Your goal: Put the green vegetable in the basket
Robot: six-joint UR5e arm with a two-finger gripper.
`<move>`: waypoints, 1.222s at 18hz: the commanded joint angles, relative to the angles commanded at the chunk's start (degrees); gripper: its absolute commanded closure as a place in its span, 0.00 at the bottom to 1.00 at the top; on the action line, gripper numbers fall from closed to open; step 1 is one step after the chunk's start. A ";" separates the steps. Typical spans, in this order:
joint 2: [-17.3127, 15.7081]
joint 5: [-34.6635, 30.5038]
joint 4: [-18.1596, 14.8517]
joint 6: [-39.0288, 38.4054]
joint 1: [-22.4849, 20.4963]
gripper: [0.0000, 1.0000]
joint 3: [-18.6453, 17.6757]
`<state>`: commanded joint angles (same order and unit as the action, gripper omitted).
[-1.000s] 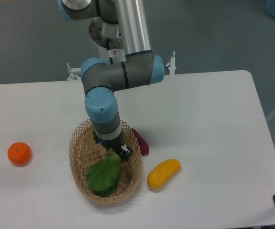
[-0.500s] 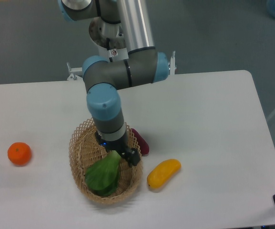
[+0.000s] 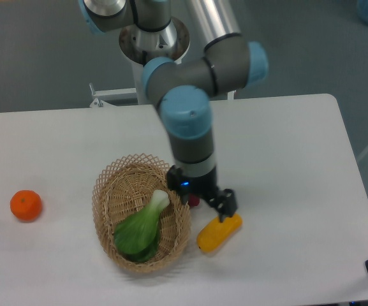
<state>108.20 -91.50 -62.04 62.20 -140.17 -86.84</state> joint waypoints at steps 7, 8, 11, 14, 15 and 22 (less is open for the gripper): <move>-5.28 5.10 -9.22 16.62 -9.58 0.00 0.09; -6.16 5.45 -10.72 18.21 -10.90 0.00 0.00; -7.04 6.25 -11.96 23.56 -13.28 0.00 -0.18; -7.92 6.16 -12.92 26.04 -14.42 0.00 -0.26; -8.01 6.16 -13.19 26.39 -14.69 0.00 -0.26; -8.27 6.34 -13.11 26.75 -15.31 0.00 0.09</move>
<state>99.93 -85.17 -75.15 88.95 -155.48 -86.75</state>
